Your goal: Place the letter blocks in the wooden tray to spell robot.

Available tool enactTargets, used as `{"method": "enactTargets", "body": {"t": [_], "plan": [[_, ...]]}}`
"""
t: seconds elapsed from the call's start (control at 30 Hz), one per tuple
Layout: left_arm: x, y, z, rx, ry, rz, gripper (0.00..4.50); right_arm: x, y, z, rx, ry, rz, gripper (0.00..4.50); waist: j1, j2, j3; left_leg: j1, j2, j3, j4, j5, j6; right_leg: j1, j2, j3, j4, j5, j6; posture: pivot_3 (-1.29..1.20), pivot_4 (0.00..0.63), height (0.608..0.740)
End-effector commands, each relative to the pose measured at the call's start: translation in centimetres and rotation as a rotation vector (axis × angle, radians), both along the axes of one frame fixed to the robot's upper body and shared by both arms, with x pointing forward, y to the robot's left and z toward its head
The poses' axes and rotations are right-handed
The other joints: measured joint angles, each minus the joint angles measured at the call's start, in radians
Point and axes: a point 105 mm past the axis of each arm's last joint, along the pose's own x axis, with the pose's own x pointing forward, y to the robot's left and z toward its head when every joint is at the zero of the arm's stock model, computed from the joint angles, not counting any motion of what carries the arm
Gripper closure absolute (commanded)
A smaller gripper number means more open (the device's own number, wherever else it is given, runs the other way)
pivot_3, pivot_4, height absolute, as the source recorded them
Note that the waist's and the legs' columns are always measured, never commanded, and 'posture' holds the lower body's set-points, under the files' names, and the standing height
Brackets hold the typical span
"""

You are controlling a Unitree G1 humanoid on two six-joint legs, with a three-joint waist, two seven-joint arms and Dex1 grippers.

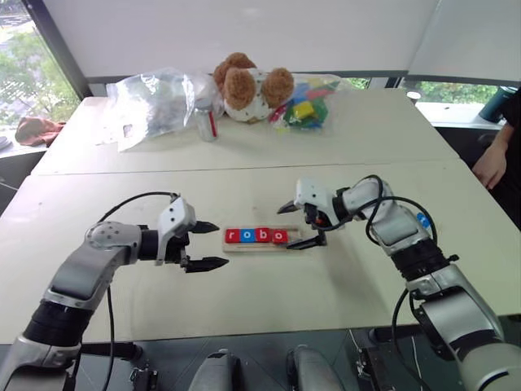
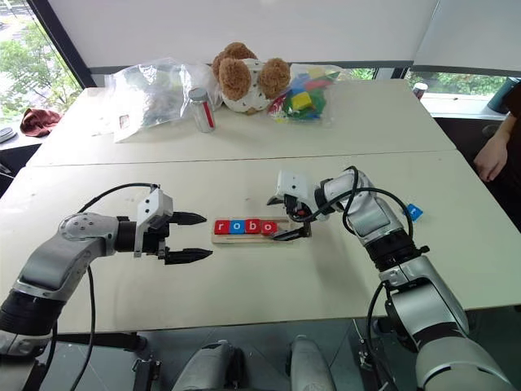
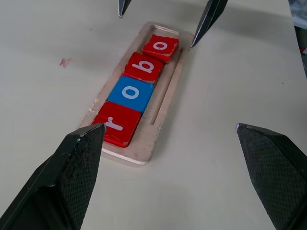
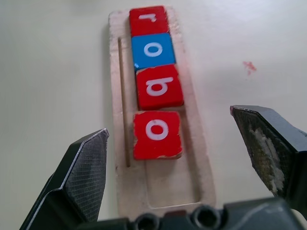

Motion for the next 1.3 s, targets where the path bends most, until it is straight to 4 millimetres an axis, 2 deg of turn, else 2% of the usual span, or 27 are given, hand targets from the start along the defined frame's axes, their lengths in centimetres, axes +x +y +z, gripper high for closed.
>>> {"method": "enactTargets", "body": {"t": [0.03, 0.2, 0.3, 0.57, 0.73, 0.87, 0.97, 1.13, 1.3], "plan": [[0.0, -0.2, 0.8, 0.002, -0.039, -0.014, 0.0, 0.6, 0.2, 0.6, -0.005, -0.06, 0.0, 0.04, -0.001, 0.0, 0.0, 0.0, 0.0, 0.0, 0.0, 0.0, 0.0, 0.0, 0.0, 0.0, 0.0, 0.0, 0.0, 0.0, 0.15, 0.74], [0.0, -0.2, 0.8, 0.0, -0.038, -0.012, 0.0, 1.3, 0.1, 0.4, -0.012, -0.079, -0.021, 0.04, 0.0, 0.0, 0.0, 0.0, 0.0, 0.0, 0.0, 0.0, -0.001, 0.0, 0.0, 0.0, 0.0, 0.0, 0.0, 0.0, 0.15, 0.74], [0.1, -0.1, 0.8, 0.004, -0.039, -0.006, 0.0, 1.8, 0.5, 0.9, 0.007, -0.094, -0.026, 0.04, 0.0, 0.0, 0.0, 0.0, 0.0, 0.0, 0.0, 0.0, -0.001, 0.0, 0.0, 0.0, 0.0, 0.0, 0.0, 0.0, 0.15, 0.74], [0.2, 0.0, 0.7, 0.001, -0.035, -0.002, 0.0, 2.1, 1.0, 1.5, 0.018, -0.122, -0.018, 0.04, 0.001, 0.0, 0.0, 0.0, 0.0, 0.0, 0.0, 0.001, -0.001, 0.0, 0.0, 0.0, 0.0, 0.0, 0.0, 0.0, 0.15, 0.74], [0.3, -0.1, 0.6, -0.002, -0.036, -0.004, 0.0, 2.3, 0.7, 1.5, -0.004, -0.153, -0.014, 0.04, 0.0, 0.0, 0.0, 0.0, 0.0, 0.0, 0.0, 0.001, -0.001, 0.0, 0.0, 0.0, 0.0, 0.0, 0.0, 0.0, 0.15, 0.74], [0.2, -0.2, 0.6, -0.004, -0.037, -0.003, 0.0, 1.8, 0.2, 3.1, 0.044, -0.138, -0.001, 0.04, 0.001, 0.0, 0.0, 0.0, 0.0, 0.0, 0.0, 0.001, -0.001, 0.0, 0.0, 0.0, 0.0, 0.0, 0.0, 0.0, 0.15, 0.74], [0.2, -0.1, 0.6, -0.004, -0.036, 0.0, 0.0, 2.1, -0.7, 4.0, 0.045, -0.169, -0.033, 0.04, 0.003, 0.0, 0.0, 0.0, 0.0, 0.0, 0.0, 0.0, -0.001, 0.0, 0.0, 0.0, 0.0, 0.0, 0.0, 0.0, 0.15, 0.74], [0.2, -0.2, 0.6, -0.006, -0.034, -0.003, 0.0, 2.9, -2.4, 3.3, 0.005, -0.191, -0.092, 0.04, 0.001, 0.0, 0.0, 0.0, 0.0, 0.0, 0.0, -0.001, 0.002, 0.0, 0.0, 0.0, 0.0, 0.0, 0.0, 0.0, 0.15, 0.74], [0.5, -0.3, 0.7, -0.008, -0.037, -0.007, 0.0, 3.2, -2.6, 2.1, -0.023, -0.192, -0.1, 0.04, -0.001, 0.0, 0.0, 0.0, 0.0, 0.0, 0.0, 0.0, 0.0, 0.0, 0.0, 0.0, 0.0, 0.0, 0.0, 0.0, 0.15, 0.74]]}}
